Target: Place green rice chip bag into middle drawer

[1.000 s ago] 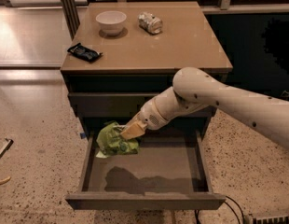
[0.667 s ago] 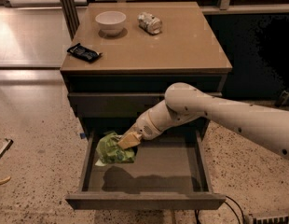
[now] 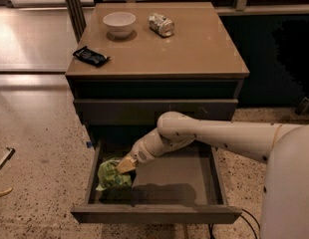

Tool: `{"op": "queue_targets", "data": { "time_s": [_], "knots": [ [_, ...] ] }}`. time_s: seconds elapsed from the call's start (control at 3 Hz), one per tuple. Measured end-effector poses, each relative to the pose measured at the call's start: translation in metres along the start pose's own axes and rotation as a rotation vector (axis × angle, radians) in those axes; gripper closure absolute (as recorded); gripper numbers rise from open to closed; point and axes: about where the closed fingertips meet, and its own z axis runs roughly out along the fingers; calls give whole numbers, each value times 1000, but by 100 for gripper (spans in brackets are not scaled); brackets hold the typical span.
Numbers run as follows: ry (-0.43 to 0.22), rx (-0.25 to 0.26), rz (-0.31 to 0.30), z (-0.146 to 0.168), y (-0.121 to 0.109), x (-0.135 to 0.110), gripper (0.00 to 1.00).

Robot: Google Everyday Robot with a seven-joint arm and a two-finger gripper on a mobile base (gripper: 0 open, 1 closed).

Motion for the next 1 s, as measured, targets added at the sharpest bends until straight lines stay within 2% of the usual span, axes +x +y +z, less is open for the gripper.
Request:
{"op": "queue_targets", "data": {
  "time_s": [0.33, 1.0],
  "knots": [
    [27, 21, 48, 38, -10, 20, 58],
    [76, 97, 103, 74, -22, 42, 11]
  ]
}}
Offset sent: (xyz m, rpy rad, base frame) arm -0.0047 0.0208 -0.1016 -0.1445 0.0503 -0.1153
